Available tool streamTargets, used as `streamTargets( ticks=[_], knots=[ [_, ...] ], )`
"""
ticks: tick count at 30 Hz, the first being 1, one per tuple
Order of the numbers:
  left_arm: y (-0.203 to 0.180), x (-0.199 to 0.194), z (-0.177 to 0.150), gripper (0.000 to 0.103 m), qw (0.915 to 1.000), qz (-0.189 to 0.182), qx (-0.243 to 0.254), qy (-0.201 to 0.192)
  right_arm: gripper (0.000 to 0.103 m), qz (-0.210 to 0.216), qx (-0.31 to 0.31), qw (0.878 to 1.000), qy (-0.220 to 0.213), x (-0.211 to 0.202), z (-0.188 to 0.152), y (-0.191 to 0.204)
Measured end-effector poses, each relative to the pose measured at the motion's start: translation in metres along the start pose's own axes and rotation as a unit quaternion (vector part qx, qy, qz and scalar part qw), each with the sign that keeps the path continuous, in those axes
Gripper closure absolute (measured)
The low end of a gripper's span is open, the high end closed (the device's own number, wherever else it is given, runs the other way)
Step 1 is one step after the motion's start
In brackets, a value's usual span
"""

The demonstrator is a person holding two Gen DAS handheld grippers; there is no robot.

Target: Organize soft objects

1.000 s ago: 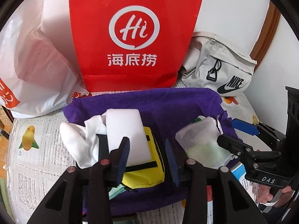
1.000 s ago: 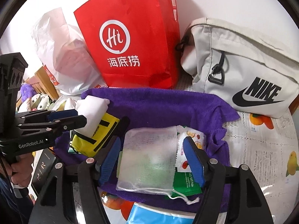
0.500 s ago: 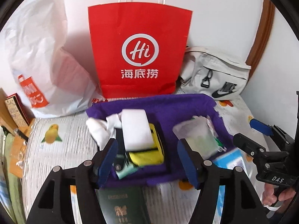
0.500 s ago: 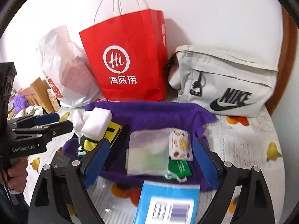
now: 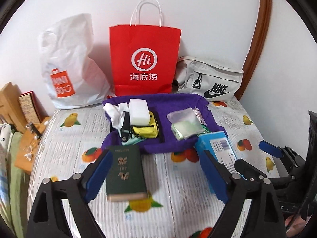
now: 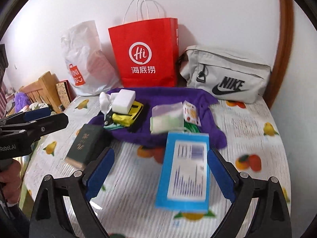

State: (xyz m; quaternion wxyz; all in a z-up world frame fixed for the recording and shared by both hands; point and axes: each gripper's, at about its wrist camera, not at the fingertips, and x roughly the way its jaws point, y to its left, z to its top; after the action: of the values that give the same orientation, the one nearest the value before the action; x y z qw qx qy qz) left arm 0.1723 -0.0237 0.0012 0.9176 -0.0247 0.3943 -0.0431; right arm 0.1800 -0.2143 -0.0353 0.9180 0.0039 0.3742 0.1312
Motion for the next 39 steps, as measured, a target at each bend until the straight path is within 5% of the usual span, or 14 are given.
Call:
streamTargets(
  ticks=[18,39],
  knots=[
    [-0.008,-0.094,-0.088,0.007,0.9986,0.027,-0.014,-0.042,0.000,-0.055,0.049,0.996,-0.048,-0.107,-0.079,0.004],
    [-0.011,-0.113,-0.109,0.007,0.9981,0.025,-0.016,-0.053,0.000,-0.063,0.026,0.995,-0.067,-0.133,-0.100,0.028]
  ],
)
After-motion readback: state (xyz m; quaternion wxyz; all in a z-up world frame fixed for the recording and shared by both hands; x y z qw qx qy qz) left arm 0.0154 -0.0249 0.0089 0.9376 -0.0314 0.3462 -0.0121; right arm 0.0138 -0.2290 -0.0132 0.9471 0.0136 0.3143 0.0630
